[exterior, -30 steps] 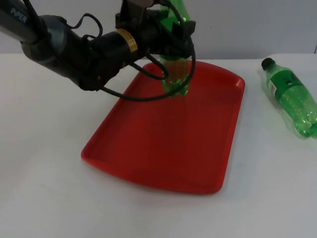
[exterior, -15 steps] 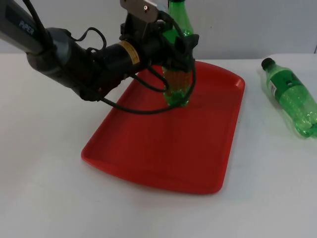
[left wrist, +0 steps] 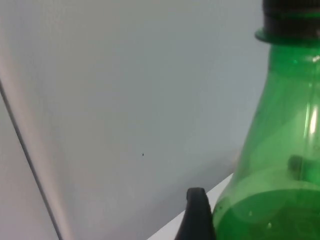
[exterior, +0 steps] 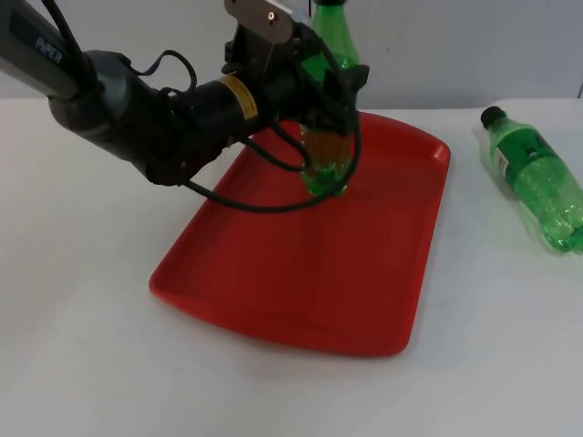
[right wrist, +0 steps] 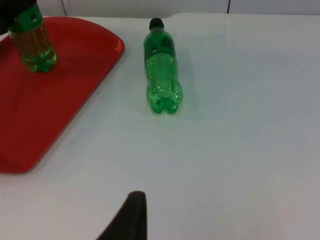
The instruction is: Place the bottle upright on the tray.
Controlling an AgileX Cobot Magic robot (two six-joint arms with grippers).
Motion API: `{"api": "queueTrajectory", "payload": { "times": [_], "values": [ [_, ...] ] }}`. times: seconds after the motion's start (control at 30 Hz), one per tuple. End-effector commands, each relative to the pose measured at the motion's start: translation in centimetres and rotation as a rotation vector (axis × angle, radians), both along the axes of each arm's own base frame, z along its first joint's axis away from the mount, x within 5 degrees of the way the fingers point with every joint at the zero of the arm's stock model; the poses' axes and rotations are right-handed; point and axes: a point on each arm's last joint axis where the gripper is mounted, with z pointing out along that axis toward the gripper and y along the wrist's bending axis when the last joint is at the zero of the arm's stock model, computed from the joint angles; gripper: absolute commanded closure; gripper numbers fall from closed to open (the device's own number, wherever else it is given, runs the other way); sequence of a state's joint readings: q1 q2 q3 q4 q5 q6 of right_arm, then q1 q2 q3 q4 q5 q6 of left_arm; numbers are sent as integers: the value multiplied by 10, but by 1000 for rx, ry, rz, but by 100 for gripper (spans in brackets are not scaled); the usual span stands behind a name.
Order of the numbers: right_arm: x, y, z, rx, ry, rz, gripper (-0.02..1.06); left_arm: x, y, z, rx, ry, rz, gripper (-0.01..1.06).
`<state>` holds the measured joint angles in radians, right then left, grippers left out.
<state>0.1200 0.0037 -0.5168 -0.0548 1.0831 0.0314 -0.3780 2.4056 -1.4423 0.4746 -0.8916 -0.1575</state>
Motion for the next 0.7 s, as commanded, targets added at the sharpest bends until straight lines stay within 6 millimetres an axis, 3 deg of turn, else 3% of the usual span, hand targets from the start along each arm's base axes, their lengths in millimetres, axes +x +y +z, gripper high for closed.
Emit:
{"api": "queueTrajectory", "payload": {
  "times": [0.0, 0.07, 0.1, 0.13, 0.17, 0.23, 0.3, 0.67],
  "values": [
    [0, 0, 0, 0, -8, -6, -1, -1, -1, -1, 5, -3, -13, 71],
    [0, 0, 0, 0, -8, -6, -1, -1, -1, -1, 3, -3, -11, 56],
    [0, 0, 0, 0, -8, -6, -1, 0, 0, 0, -7, 1, 2, 38],
    [0, 0, 0, 0, -8, -6, -1, 1, 1, 0, -16, 5, 14, 30],
    [0, 0, 0, 0, -8, -6, -1, 1, 1, 0, -16, 5, 14, 30],
    [0, 0, 0, 0, -8, -6, -1, 1, 1, 0, -16, 5, 14, 14],
    [0, 0, 0, 0, -8, -6, -1, 1, 1, 0, -16, 5, 14, 6],
    [0, 0, 0, 0, -8, -6, -1, 1, 1, 0, -16, 5, 14, 2]
  ]
}}
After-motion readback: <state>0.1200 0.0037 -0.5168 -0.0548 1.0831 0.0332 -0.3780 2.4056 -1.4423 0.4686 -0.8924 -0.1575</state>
